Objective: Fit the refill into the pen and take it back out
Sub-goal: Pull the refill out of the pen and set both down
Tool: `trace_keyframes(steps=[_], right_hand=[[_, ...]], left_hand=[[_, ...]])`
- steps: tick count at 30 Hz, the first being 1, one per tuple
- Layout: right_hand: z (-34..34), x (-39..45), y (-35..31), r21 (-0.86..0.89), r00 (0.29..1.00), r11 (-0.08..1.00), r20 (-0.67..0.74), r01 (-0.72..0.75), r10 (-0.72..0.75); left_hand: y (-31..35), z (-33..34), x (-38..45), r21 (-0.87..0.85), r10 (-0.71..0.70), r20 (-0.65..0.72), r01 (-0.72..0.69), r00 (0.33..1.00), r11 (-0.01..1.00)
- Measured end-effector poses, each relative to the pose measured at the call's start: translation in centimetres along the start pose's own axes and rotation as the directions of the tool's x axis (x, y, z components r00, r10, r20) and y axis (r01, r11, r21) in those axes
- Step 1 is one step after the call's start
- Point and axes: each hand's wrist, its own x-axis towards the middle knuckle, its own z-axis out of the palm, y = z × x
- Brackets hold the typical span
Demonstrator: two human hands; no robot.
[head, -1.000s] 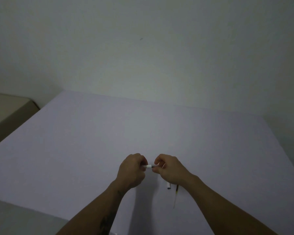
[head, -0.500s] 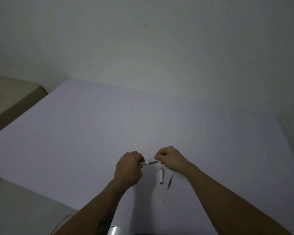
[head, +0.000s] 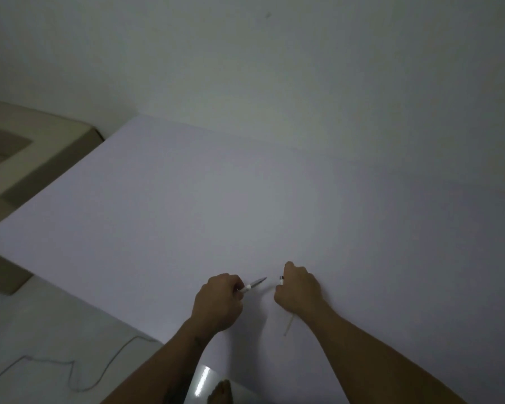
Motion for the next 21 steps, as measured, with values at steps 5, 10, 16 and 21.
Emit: trace_keyframes(steps=[5, 10, 16, 21], right_hand=[[-0.4, 0.6, -0.8, 0.234, 0.998, 0.97, 0.007, -0.066, 0.066], [-2.6, 1.2, -1.9, 0.737, 0.979, 0.674, -0.095, -0.054, 0.183], [-3.8, 0.8, -2.2, 0.862, 0.98, 0.506, -0.092, -0.011, 0.178], [-3.9, 0.2, -1.9, 0.887, 0.985, 0.458, -0.025, -0.058, 0.173]], left_hand=[[-0.3, -0.3, -0.4, -0.096, -0.033, -0.049, 0.028, 0.998, 0.995], [-0.1, -0.6, -0.4, -0.153, -0.042, -0.084, 0.029, 0.996, 0.988], [0.9, -0.7, -0.3, -0.16, -0.022, -0.09, 0.007, 0.996, 0.987], [2.0, -0.9, -0.2, -0.163, 0.003, -0.095, -0.018, 0.995, 0.987]])
